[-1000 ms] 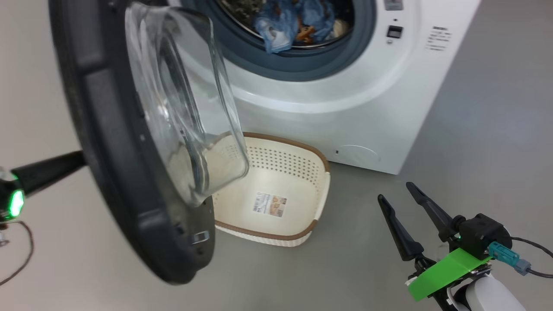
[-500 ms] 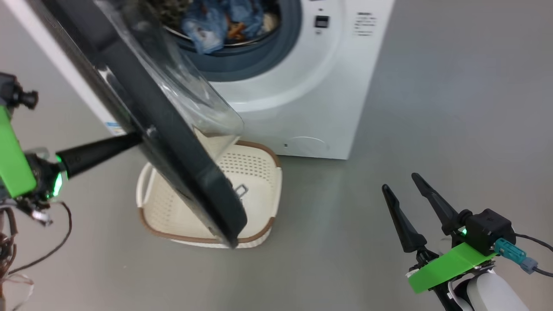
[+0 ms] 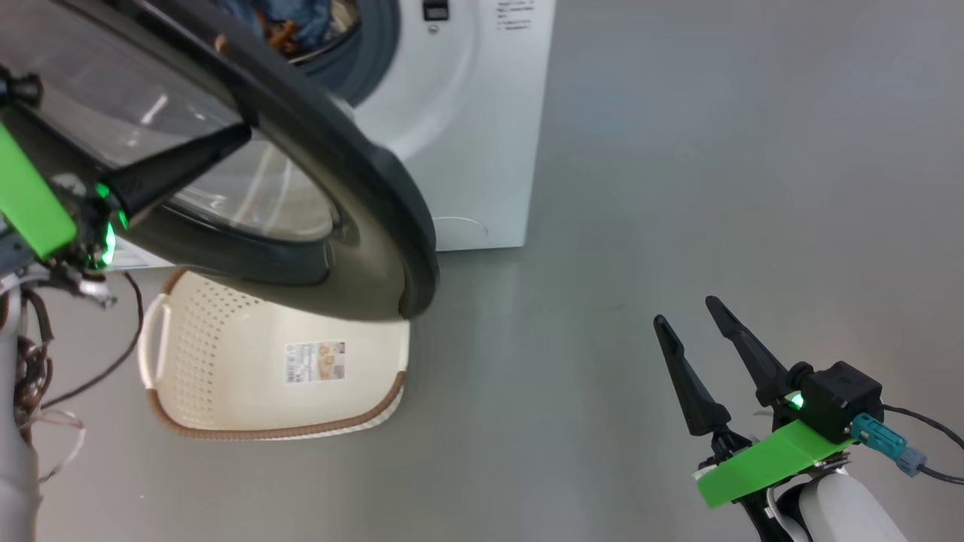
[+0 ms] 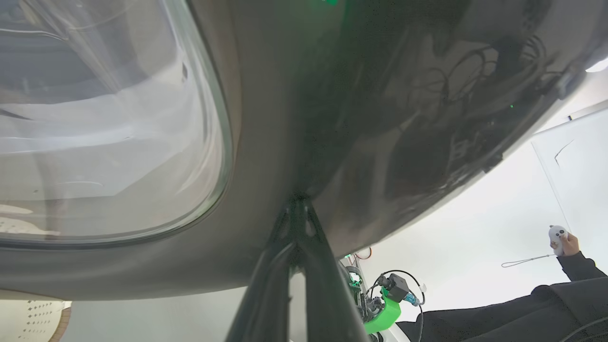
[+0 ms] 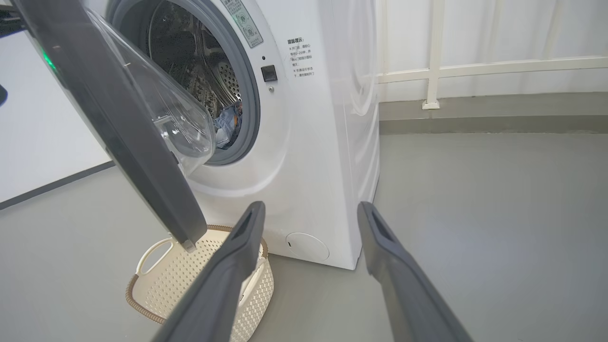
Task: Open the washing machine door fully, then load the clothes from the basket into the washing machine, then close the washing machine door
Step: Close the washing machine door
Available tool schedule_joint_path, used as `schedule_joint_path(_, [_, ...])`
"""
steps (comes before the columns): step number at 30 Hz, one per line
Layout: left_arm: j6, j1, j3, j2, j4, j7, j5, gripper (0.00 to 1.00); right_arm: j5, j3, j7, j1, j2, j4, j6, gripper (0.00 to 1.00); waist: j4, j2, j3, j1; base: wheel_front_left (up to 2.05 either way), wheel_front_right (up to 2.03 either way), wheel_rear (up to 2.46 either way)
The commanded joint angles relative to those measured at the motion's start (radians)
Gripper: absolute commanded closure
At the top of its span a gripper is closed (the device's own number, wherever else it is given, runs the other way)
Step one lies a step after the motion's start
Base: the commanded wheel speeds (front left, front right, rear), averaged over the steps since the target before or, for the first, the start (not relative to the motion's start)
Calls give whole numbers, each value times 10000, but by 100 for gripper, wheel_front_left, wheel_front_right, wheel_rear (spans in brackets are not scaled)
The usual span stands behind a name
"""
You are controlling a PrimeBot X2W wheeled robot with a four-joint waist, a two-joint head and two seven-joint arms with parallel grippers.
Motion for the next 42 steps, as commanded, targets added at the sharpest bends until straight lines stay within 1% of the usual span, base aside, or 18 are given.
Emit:
schedule_joint_path(1, [-111,-576,306,360,-160,-139,166,100,-93,193,-48,-203,67,-269,14,0,-304,0,246,0,0,0,0])
schedule_joint_path(6, [-111,-1159,314,246,367,-655,456,100,-120,217,-48,-387,200,-290,14,0,-584,0,417,0,0,0,0])
schedule_joint_path(13, [-111,-1836,585,359,1258,-1706,850,100,-138,183,-48,-521,321,-329,14,0,-884,0,580,0,0,0,0])
schedule_joint_path(21, [-111,-2319,737,340,1890,-2597,832,100,-152,118,-48,-586,331,-328,14,0,-934,0,676,0,0,0,0])
schedule_joint_path(24, [-111,-2395,624,304,2000,-2690,778,100,-162,117,-48,-642,332,-317,14,0,-901,0,679,0,0,0,0])
schedule_joint_path(28, [-111,-2283,428,331,1979,-2597,705,100,-164,119,-48,-660,327,-300,14,0,-843,0,633,0,0,0,0])
schedule_joint_path(31, [-111,-1856,172,425,1766,-2386,580,100,-162,92,-48,-586,301,-279,14,0,-688,0,479,0,0,0,0])
schedule_joint_path(39, [-111,-502,-51,551,1056,-2583,338,100,-131,56,-48,-370,91,-206,14,0,-211,0,24,0,0,0,0])
schedule_joint_path(40, [-111,-296,-68,560,967,-2615,295,93,-122,49,-48,-332,53,-194,14,0,-143,0,-45,0,0,0,0])
schedule_joint_path(42, [-111,111,-35,564,832,-2733,179,84,-105,33,-48,-255,-17,-172,14,0,-23,0,-194,0,0,0,0])
